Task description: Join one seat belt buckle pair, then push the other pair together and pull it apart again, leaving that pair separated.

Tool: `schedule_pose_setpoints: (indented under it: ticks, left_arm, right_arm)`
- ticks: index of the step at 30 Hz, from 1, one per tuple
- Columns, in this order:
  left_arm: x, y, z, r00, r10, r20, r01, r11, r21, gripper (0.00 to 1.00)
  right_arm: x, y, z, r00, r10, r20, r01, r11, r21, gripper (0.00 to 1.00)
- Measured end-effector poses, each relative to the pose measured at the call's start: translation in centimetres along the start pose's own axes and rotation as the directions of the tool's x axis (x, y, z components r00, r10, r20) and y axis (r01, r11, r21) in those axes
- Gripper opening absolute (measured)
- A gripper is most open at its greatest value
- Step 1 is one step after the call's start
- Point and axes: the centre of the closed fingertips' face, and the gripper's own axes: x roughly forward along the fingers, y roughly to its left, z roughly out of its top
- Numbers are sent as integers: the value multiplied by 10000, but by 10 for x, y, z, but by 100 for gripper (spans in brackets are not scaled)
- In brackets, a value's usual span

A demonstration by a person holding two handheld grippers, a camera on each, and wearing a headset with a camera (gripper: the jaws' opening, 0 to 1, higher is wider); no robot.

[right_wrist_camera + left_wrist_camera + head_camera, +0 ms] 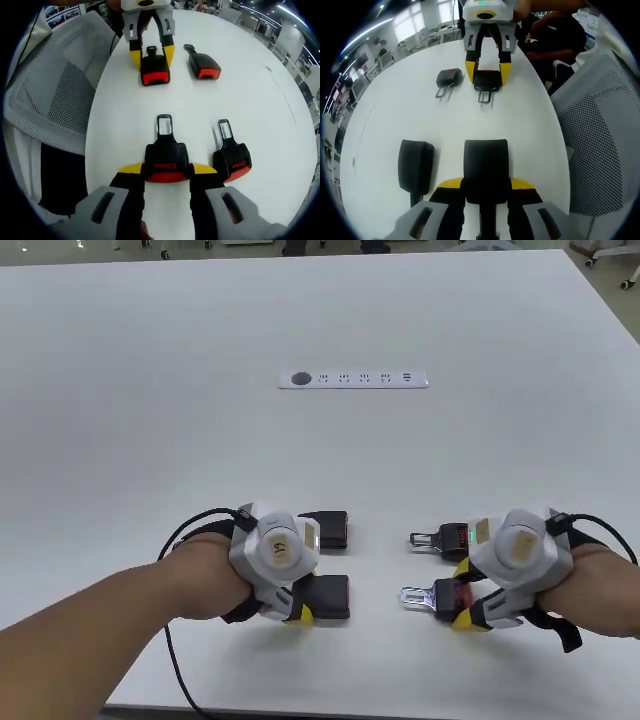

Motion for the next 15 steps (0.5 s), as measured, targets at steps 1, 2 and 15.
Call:
schedule_pose_setpoints:
  ticks: [1, 2, 15]
  left_arm:
    - [0, 0, 0, 10000, 3, 12, -3, 10000, -7, 33]
    - [0, 0, 0, 10000, 3, 1, -3, 10000, -6, 33]
    - [0, 0, 0, 10000, -22, -78, 22, 10000, 52, 33]
  right_arm:
    - [1, 1, 3, 10000, 4, 73, -4, 10000, 16, 34]
    - [2, 1, 5, 9999, 8, 116, -8, 10000, 19, 34]
    - [21, 8, 42, 9986, 133, 519, -124, 9998, -175, 34]
